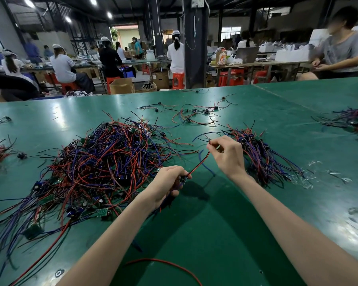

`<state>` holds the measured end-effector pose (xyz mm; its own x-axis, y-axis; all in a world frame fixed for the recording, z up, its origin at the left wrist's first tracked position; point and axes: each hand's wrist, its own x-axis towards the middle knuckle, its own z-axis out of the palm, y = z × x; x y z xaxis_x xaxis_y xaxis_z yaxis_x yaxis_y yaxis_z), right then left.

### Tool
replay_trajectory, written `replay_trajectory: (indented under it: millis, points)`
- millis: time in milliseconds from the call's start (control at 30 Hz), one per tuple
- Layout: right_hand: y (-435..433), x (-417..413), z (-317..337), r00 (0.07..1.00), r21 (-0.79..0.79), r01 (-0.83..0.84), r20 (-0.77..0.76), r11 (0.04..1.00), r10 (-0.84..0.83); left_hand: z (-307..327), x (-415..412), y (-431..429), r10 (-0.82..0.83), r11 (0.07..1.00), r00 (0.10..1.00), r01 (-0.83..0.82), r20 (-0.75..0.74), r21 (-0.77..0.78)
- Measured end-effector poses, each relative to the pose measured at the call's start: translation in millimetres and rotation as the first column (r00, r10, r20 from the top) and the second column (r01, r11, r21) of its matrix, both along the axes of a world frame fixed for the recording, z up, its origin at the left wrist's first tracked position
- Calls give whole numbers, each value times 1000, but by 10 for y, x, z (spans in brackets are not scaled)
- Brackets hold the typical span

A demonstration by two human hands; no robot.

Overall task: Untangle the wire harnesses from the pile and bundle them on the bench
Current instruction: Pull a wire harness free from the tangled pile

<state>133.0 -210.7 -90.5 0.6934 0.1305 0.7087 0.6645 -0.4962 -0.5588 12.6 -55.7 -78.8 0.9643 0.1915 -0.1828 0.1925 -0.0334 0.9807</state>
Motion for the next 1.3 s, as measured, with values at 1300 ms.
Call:
replay_trajectory:
  millis: [1300]
  points:
    - [-41,41,75,957,222,56,-290,973,11,36,-57,-34,-71,994,990,60,123,95]
